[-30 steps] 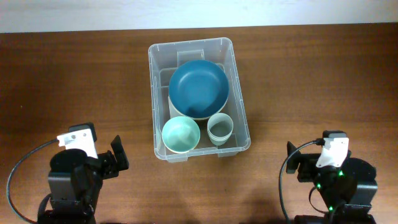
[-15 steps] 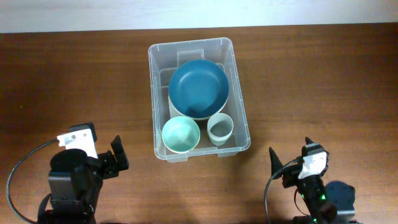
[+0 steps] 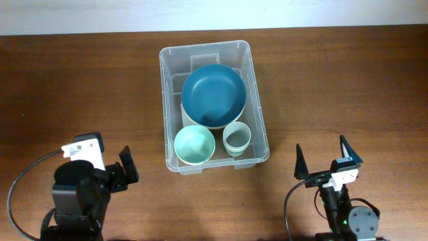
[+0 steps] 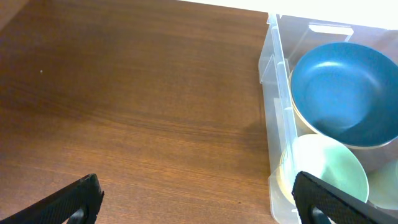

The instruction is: Pack container

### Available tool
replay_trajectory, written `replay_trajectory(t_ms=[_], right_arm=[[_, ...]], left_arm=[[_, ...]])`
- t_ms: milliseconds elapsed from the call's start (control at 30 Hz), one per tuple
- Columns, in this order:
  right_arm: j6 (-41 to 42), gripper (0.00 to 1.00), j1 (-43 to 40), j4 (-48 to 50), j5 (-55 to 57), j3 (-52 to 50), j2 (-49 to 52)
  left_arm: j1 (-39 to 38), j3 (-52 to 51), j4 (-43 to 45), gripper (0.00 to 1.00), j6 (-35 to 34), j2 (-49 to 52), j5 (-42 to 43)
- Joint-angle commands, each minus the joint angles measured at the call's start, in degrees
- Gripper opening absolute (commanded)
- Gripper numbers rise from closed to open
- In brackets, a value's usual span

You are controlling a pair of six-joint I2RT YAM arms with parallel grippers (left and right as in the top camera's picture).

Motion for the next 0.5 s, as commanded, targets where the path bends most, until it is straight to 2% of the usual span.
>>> replay_trajectory(t_ms=[0,267,467], right_arm=[[-0.7,0.99,0.2,3.7,2.8,-2.8,-0.5],[-0.4,0.99,-0.6,-7.5,3.4,-3.2,-0.5],[-0.4,0.99,-0.2,-8.1,2.9,-3.2,-0.5]], left_arm=[[0.0,-0.3,0.2,1.0,0.7,-0.1,0.4],[0.0,-0.3,0.2,1.0,0.7,-0.1,0.4],[0.0,-0.3,0.2,1.0,0.7,-0.1,0.4]])
